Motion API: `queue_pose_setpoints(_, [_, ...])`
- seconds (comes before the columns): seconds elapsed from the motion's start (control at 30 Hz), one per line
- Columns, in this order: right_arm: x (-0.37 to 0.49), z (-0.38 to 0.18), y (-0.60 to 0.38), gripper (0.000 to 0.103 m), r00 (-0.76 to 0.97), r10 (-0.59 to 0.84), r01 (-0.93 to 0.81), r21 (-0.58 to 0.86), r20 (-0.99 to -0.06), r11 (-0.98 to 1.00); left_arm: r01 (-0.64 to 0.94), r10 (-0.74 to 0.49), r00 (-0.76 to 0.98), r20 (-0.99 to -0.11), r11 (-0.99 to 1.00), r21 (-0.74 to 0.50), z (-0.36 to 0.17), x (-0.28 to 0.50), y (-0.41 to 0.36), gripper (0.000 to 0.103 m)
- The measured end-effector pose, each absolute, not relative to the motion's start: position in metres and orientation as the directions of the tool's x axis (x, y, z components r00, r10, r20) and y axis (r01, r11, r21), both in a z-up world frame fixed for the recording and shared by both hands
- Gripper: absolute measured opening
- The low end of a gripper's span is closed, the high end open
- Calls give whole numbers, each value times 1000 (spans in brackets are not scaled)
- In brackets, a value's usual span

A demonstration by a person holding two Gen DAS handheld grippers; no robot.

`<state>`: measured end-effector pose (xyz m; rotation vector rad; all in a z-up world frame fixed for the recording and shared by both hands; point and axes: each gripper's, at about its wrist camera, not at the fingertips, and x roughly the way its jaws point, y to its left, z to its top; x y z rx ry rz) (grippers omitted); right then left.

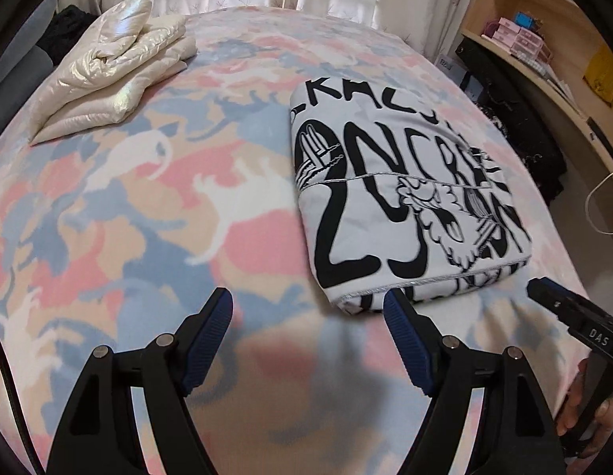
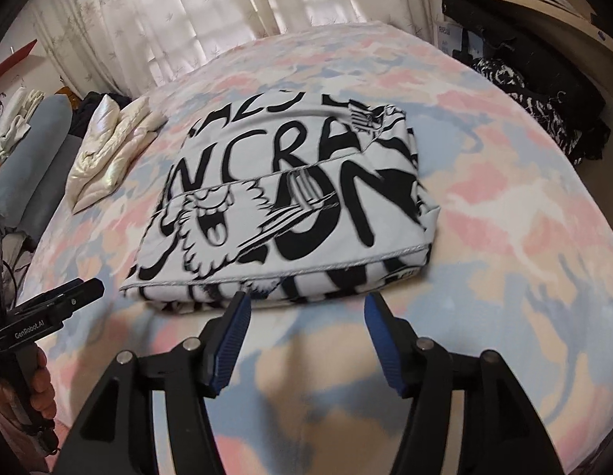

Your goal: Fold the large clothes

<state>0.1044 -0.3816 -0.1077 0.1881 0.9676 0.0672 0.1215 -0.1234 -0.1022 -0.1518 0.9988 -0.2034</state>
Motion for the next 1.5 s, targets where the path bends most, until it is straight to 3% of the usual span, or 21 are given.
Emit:
queue_pose_setpoints(0.2, [105, -92, -377, 61, 550, 181, 5, 219, -816, 976, 110, -285, 517, -807, 957, -267, -88, 120, -117, 79])
queue_pose_setpoints(0.33, [111, -77, -379, 71, 555, 179, -11, 208, -812, 978, 95, -292, 515, -806, 954, -285, -81, 127, -113, 80])
queue_pose_setpoints(0.67, [142, -62, -414, 72, 564, 161, -5, 192, -810, 981, 94, -342, 488, -803, 935, -341, -85, 162, -122, 87])
queue_pose_setpoints(1.07, [187, -97, -468, 72, 510, 218, 69, 292, -832, 954, 77, -399, 410, -820, 911, -405, -121, 213, -139, 87])
queue_pose_setpoints(1.37, [225, -138, -497, 72, 421, 357, 74, 424, -834, 903, 62, -440, 353, -826, 892, -448, -157, 242, -146, 87])
queue_pose_setpoints(1.5, [240, -161, -499, 73, 371, 407, 66, 461, -835, 885, 63, -486, 335, -807, 866, -495, -169, 251, -149, 92])
